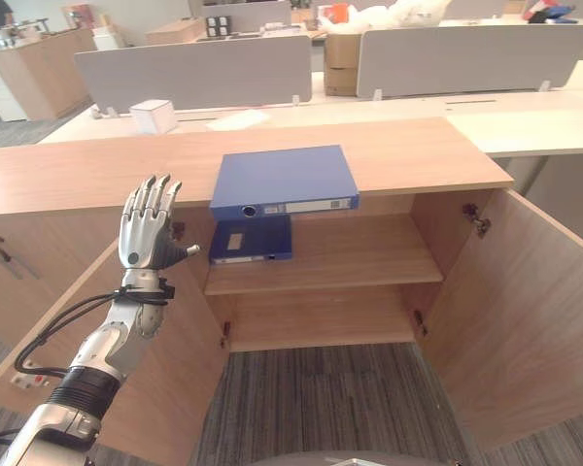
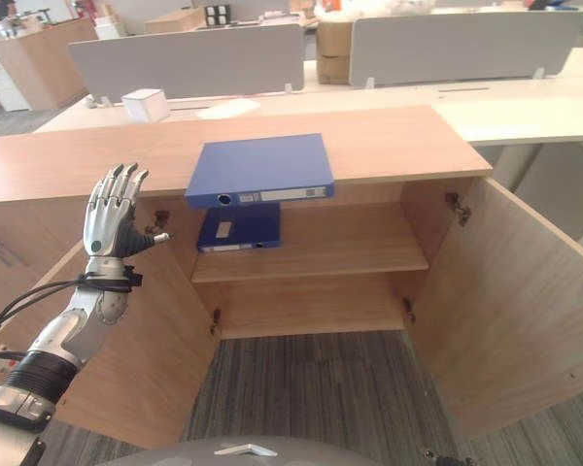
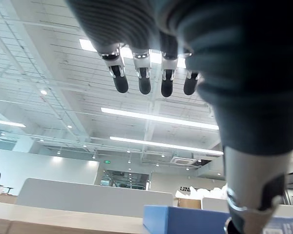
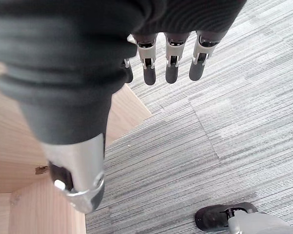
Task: Put the empty folder in the office cabinet
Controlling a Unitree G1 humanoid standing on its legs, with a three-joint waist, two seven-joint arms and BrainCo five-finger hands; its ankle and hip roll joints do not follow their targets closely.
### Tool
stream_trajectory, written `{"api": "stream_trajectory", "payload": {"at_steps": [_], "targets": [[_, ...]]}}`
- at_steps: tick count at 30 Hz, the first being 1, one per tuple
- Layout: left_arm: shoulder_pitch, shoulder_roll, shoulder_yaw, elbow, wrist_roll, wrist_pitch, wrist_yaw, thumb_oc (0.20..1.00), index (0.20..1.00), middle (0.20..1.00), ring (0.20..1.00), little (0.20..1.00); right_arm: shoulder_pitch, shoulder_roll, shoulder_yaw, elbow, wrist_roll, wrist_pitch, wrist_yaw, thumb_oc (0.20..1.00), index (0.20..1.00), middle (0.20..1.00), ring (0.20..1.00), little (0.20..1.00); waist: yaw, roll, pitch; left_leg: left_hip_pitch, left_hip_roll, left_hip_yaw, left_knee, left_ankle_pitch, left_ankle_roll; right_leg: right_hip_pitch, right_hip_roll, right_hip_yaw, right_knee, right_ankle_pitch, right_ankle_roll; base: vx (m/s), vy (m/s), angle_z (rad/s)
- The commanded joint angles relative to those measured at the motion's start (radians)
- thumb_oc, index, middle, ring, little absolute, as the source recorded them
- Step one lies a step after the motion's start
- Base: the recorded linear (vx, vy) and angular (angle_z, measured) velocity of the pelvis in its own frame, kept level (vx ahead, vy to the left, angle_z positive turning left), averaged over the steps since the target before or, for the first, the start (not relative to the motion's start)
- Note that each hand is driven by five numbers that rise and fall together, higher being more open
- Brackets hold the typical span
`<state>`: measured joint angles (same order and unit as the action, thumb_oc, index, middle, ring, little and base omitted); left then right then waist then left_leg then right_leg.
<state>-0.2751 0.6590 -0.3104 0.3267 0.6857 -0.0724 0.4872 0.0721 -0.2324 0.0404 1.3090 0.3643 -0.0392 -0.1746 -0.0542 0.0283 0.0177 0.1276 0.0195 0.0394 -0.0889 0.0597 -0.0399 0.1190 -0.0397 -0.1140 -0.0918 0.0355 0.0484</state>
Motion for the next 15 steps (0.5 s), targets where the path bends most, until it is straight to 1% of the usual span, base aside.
{"api": "stream_trajectory", "payload": {"at_steps": [1,2,3,5,6,7,10,15], "targets": [[-0.147,0.071,-0.008,0.064,0.046,0.001,0.005,1.000,1.000,1.000,1.000,1.000,-0.067,-0.011,0.025,0.045,-0.006,-0.025,-0.005,1.000,1.000,1.000,1.000,1.000,-0.017,-0.039,0.001,0.021,0.050,0.005,0.002,-0.135,-0.058,0.001,-0.084,-0.020,0.005,-0.039,0.102,0.00,0.003,-0.06],[-0.178,0.068,-0.038,0.089,0.051,0.003,0.005,1.000,1.000,1.000,1.000,1.000,-0.067,-0.012,0.021,0.045,-0.003,-0.026,-0.005,1.000,1.000,1.000,1.000,1.000,-0.019,-0.038,0.004,0.017,0.051,0.006,0.002,-0.134,-0.059,-0.004,-0.083,-0.018,0.005,-0.037,0.103,0.00,0.000,0.00],[-0.178,0.068,-0.038,0.089,0.051,0.003,0.005,1.000,1.000,1.000,1.000,1.000,-0.067,-0.012,0.021,0.045,-0.003,-0.026,-0.005,1.000,1.000,1.000,1.000,1.000,-0.019,-0.038,0.004,0.017,0.051,0.006,0.002,-0.134,-0.059,-0.004,-0.083,-0.018,0.005,-0.037,0.103,-0.02,-0.002,-0.08],[-0.258,0.059,-0.115,0.137,0.062,0.010,-0.006,1.000,1.000,1.000,1.000,1.000,-0.065,-0.022,0.021,0.042,0.002,-0.030,-0.010,1.000,1.000,1.000,1.000,1.000,-0.036,-0.035,0.012,0.000,0.053,0.011,0.002,-0.129,-0.057,-0.029,-0.081,-0.011,0.005,-0.026,0.108,-0.05,-0.002,-0.16],[-0.270,0.059,-0.130,0.144,0.064,0.010,-0.008,1.000,1.000,1.000,1.000,1.000,-0.064,-0.023,0.021,0.044,0.002,-0.030,-0.011,1.000,1.000,1.000,1.000,1.000,-0.037,-0.035,0.011,-0.004,0.054,0.013,0.002,-0.129,-0.057,-0.033,-0.080,-0.009,0.005,-0.025,0.108,-0.03,-0.002,-0.14],[-0.270,0.059,-0.130,0.144,0.064,0.010,-0.008,1.000,1.000,1.000,1.000,1.000,-0.064,-0.023,0.021,0.044,0.002,-0.030,-0.011,1.000,1.000,1.000,1.000,1.000,-0.037,-0.035,0.011,-0.004,0.054,0.013,0.002,-0.129,-0.057,-0.033,-0.080,-0.009,0.005,-0.025,0.108,0.00,-0.002,-0.10],[-0.305,0.049,-0.174,0.167,0.076,0.010,-0.018,1.000,1.000,1.000,1.000,1.000,-0.057,-0.024,0.017,0.056,0.003,-0.029,-0.013,1.000,1.000,1.000,1.000,1.000,-0.044,-0.036,0.008,-0.011,0.056,0.022,0.002,-0.129,-0.057,-0.040,-0.080,-0.003,0.005,-0.027,0.111,0.02,0.004,-0.12],[-0.320,0.046,-0.190,0.185,0.080,0.011,-0.020,1.000,1.000,1.000,1.000,1.000,-0.051,-0.025,0.017,0.062,0.004,-0.029,-0.013,1.000,1.000,1.000,1.000,1.000,-0.049,-0.036,0.006,-0.009,0.055,0.026,0.002,-0.131,-0.057,-0.040,-0.080,-0.001,0.005,-0.029,0.111,0.01,0.002,0.00]]}}
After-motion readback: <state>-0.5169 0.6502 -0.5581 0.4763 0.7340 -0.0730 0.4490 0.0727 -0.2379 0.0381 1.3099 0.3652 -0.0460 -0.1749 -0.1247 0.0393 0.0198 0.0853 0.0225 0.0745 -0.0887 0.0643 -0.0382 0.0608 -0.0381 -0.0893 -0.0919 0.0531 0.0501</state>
